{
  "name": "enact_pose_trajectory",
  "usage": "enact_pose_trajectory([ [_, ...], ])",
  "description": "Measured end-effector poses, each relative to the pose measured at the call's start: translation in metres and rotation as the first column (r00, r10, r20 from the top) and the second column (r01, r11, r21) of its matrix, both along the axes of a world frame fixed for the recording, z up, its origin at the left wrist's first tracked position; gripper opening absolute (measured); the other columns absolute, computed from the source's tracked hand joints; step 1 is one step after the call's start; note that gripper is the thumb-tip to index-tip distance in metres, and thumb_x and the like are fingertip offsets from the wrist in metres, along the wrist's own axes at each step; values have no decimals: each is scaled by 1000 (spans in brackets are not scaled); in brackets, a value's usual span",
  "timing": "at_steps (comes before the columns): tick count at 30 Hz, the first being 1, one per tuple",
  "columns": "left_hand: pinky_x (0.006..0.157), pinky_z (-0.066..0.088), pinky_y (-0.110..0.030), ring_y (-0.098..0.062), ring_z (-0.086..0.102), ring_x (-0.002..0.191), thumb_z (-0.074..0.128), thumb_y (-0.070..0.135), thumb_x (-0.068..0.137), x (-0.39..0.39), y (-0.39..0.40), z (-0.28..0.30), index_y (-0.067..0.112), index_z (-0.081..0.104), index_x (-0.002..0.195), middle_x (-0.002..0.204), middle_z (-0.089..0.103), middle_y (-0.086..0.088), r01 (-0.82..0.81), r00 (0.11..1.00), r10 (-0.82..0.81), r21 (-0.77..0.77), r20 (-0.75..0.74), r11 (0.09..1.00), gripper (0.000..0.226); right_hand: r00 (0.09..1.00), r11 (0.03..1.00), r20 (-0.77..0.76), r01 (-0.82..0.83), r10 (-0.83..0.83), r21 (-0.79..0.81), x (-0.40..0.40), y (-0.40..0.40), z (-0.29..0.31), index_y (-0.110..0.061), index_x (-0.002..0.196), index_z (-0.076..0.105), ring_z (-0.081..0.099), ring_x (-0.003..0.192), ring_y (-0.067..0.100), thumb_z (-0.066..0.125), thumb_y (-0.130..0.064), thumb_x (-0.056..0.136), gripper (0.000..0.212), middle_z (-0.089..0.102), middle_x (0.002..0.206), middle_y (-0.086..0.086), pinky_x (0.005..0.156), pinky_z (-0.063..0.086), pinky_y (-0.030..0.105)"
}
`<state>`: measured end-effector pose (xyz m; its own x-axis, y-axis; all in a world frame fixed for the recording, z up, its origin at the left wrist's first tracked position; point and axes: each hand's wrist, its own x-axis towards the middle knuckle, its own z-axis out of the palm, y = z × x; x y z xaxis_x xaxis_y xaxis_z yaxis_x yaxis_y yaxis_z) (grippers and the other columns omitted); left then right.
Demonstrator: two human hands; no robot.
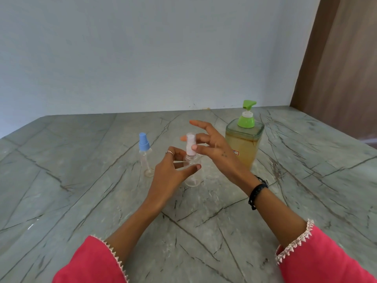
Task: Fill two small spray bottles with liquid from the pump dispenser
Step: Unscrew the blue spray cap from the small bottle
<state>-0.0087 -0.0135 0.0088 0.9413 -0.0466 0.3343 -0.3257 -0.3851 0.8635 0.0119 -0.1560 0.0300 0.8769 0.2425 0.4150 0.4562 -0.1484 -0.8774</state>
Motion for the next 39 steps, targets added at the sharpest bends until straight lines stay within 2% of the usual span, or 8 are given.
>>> enact_pose_trajectory([
  [6, 66, 41, -6, -9, 58, 92, 71, 31, 76, -1, -1, -2, 17, 49, 100, 105, 61, 5, 0, 999, -1, 30, 32, 1000, 35, 985, 977, 107, 153, -138, -148, -4, 5, 2, -32, 127, 37, 55, 92, 8, 78, -27, 75, 67, 56, 100, -6, 71, 41, 15],
  [12, 66, 43, -8, -11, 59, 93, 72, 30, 76, 0, -1, -1, 19, 49, 101, 103, 59, 5, 0, 1000, 0, 5, 16, 1000, 35, 991, 995, 131, 51, -40, -86, -4, 0, 4, -24, 137, 32, 57, 107, 9, 59, -12, 81, 64, 61, 114, -24, 81, 46, 18],
  [17, 64, 40, -8, -9, 57, 92, 72, 30, 76, -2, -1, -1, 20, 49, 100, 102, 58, 7, -1, 1000, 1, 10, 11, 1000, 35, 989, 990, 134, 84, -69, -111, -5, 2, 3, -30, 127, 45, 60, 95, 6, 65, -7, 85, 52, 63, 104, -7, 80, 49, 15],
  [21, 64, 42, -9, -1, 57, 86, 73, 30, 74, -2, 0, 0, 22, 49, 99, 97, 58, 13, 7, 1000, -7, 5, 8, 1000, 35, 960, 987, 229, 157, -158, 23, -7, -3, 11, -24, 117, 57, 62, 89, 1, 69, -9, 83, 39, 65, 97, -11, 82, 52, 21],
  [27, 65, 42, -8, -2, 57, 86, 74, 30, 74, -2, 2, 1, 21, 49, 100, 98, 57, 12, 15, 1000, -15, 18, 13, 1000, 37, 861, 897, 336, 257, -382, 361, -13, -11, 26, -33, 102, 58, 60, 90, 25, 75, -21, 78, 32, 66, 98, -14, 74, 45, 35],
  [31, 61, 42, -6, 6, 54, 82, 75, 30, 74, -2, 3, 2, 22, 49, 99, 93, 56, 17, 7, 1000, -8, 35, 13, 999, 37, 872, 848, 300, 209, -387, 487, -17, -9, 25, -26, 93, 56, 61, 91, 18, 70, -7, 82, 27, 65, 100, 2, 79, 51, 32],
  [35, 58, 42, -1, 6, 53, 80, 75, 28, 74, -2, 5, 3, 22, 48, 97, 89, 54, 19, 1, 1000, -1, 36, 5, 999, 36, 894, 883, 240, 271, -379, 385, -16, -1, 14, -25, 86, 53, 62, 85, 22, 68, -8, 84, 22, 62, 96, -6, 73, 51, 30],
  [39, 59, 42, -5, 4, 53, 81, 72, 23, 77, 0, 6, 3, 22, 45, 101, 90, 52, 18, -20, 1000, 20, 16, 14, 1000, 35, 926, 920, 115, 332, -360, 208, -9, 6, -3, -13, 85, 55, 58, 75, 17, 68, -15, 85, 13, 65, 91, 6, 67, 46, 25],
])
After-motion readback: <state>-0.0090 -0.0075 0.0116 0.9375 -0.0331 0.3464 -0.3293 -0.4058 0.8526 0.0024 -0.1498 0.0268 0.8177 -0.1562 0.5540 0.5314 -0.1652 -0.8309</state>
